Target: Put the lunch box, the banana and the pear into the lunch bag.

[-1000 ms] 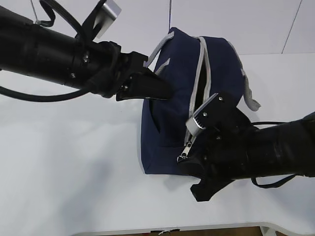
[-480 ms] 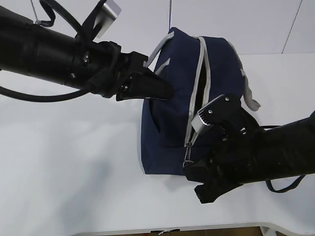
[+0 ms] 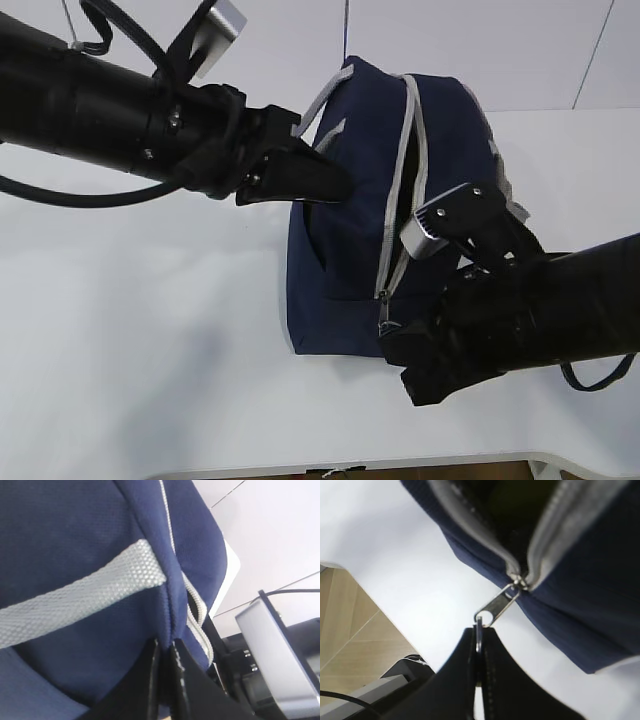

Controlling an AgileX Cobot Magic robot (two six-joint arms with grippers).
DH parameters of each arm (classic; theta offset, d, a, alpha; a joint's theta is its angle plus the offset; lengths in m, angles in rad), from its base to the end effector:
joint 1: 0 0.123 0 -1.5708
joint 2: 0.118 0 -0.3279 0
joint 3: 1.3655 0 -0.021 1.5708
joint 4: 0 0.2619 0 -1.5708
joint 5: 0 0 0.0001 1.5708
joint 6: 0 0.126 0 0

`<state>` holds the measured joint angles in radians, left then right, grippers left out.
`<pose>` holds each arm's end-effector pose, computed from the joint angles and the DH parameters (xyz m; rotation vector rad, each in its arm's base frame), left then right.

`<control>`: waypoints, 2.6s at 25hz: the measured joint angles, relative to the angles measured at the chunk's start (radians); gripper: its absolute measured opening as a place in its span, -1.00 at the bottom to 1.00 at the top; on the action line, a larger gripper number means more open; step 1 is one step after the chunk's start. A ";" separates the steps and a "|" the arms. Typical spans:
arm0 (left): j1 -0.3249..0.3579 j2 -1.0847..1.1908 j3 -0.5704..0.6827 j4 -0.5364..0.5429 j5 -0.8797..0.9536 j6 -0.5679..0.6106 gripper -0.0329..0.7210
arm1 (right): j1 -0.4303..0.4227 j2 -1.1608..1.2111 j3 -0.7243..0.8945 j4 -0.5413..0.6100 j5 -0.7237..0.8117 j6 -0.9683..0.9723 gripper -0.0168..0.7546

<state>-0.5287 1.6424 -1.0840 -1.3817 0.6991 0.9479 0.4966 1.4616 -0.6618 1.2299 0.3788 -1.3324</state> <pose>0.2911 -0.2624 0.2875 0.5847 2.2429 -1.2393 0.2368 0.1784 0.2072 -0.9015 2.2590 0.5987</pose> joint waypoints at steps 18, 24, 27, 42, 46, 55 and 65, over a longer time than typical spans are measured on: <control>0.000 0.000 0.000 0.007 0.000 0.000 -0.94 | 0.000 -0.063 0.000 -0.190 0.051 0.237 -0.91; 0.000 0.000 0.000 0.025 0.002 0.000 -0.94 | 0.000 -0.089 0.000 -0.208 0.051 0.269 -0.91; 0.000 0.000 0.000 0.025 0.002 0.000 -0.94 | 0.000 -0.089 -0.010 -0.216 0.055 0.291 -0.91; 0.000 0.000 0.000 0.027 -0.003 0.000 -0.94 | 0.000 -0.091 -0.161 -0.632 0.190 0.683 -0.91; 0.000 0.000 0.000 0.027 -0.003 0.000 -0.94 | 0.000 -0.091 -0.209 -0.706 0.229 0.732 -0.91; 0.000 0.000 0.000 0.027 -0.008 0.000 -0.94 | 0.000 -0.091 -0.261 -0.735 0.285 0.786 -0.91; 0.000 0.000 0.000 0.028 -0.008 0.000 -0.94 | 0.000 -0.091 -0.342 -0.771 0.371 0.874 -0.91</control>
<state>-0.5287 1.6424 -1.0840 -1.3533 0.6916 0.9479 0.4966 1.3706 -1.0042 0.4584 0.7496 -0.4581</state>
